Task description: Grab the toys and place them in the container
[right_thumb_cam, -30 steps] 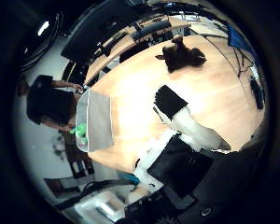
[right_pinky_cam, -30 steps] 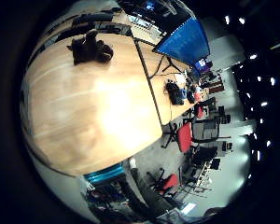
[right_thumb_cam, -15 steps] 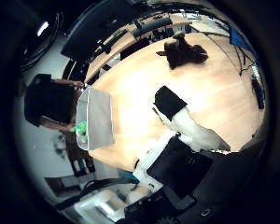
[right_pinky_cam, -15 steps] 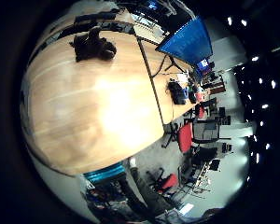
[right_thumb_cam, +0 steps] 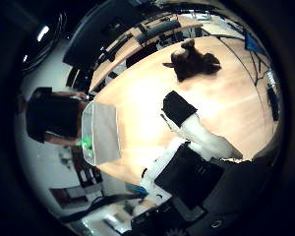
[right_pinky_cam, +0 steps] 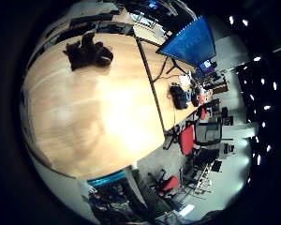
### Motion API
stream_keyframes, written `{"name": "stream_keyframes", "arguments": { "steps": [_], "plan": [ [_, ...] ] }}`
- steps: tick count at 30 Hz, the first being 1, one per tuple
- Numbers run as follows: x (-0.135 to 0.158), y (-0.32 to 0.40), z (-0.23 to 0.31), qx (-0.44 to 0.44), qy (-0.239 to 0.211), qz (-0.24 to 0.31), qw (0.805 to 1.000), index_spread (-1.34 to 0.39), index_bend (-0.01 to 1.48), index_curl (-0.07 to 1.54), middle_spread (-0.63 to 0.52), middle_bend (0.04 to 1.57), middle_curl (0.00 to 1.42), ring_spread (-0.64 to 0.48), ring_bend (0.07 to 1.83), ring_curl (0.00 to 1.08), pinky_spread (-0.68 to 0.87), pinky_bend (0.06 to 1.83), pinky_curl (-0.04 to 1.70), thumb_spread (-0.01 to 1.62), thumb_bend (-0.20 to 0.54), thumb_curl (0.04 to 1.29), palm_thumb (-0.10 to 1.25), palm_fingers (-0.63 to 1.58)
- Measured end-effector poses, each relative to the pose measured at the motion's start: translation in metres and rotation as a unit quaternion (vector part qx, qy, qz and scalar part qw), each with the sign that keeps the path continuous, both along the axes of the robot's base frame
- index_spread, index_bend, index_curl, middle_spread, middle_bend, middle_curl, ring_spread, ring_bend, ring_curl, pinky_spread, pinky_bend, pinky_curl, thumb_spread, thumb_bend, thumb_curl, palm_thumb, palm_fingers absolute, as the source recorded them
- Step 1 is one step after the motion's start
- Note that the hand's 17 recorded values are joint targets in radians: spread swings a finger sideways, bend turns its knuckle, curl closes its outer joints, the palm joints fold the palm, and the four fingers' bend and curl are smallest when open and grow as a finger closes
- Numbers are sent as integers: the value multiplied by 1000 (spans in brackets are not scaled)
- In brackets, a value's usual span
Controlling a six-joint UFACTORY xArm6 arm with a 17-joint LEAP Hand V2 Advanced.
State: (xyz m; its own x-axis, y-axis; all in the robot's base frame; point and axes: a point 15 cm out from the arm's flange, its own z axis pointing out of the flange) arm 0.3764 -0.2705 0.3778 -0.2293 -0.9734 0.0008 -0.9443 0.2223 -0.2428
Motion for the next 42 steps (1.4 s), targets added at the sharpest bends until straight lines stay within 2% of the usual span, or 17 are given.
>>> {"name": "stream_keyframes", "arguments": {
  "steps": [12, 17, 28, 42],
  "plan": [
    [100, -31, -21, 20, 2, 10, 1000, -507, 183, 340, -217, 288, 373, -186, 617, 169, 226, 567, 54, 1052, -28, 284, 443, 478],
    [130, -36, -48, 34, 21, 19, 999, -508, 182, 343, -212, 278, 372, -177, 613, 168, 230, 576, 49, 1044, -27, 283, 438, 472],
    [159, -12, -112, 54, 54, 44, 996, -505, 178, 344, -210, 274, 374, -166, 609, 169, 231, 586, 45, 1015, -31, 283, 418, 462],
    [183, -30, -172, 49, 49, 33, 997, -483, 175, 337, -189, 262, 375, -153, 603, 175, 245, 604, 47, 982, -30, 288, 399, 419]
  ]
}}
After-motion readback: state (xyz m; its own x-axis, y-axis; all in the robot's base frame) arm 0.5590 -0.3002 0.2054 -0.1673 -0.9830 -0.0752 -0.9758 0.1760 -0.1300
